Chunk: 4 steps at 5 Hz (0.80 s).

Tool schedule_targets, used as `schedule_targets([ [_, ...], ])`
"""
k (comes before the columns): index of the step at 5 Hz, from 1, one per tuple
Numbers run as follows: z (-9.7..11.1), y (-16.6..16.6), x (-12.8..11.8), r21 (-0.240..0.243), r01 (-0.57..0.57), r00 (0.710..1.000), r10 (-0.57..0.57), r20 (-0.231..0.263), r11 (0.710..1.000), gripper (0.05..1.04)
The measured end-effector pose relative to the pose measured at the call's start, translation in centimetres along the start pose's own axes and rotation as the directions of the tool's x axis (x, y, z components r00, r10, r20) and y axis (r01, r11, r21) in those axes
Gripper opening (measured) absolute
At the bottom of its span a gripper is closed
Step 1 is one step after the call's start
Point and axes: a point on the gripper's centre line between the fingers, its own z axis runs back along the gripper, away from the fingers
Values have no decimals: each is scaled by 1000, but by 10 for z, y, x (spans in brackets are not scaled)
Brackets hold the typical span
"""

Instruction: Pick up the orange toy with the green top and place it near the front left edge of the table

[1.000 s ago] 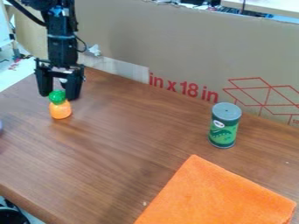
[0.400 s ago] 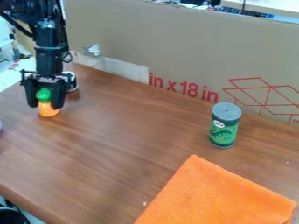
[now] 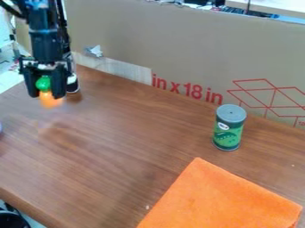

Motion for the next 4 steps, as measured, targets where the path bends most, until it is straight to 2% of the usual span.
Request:
schedule_targets([
  [1,9,-10,-21,16,16,999,-17,37,1000,736],
  [2,7,-32,-41,53,60,998,-61,19,997,736],
  [3,-4,-40,-71,110,100,994,-96,-45,989,736],
  [4,-23,-49,-105,140,200,978,-190,-84,970,736],
])
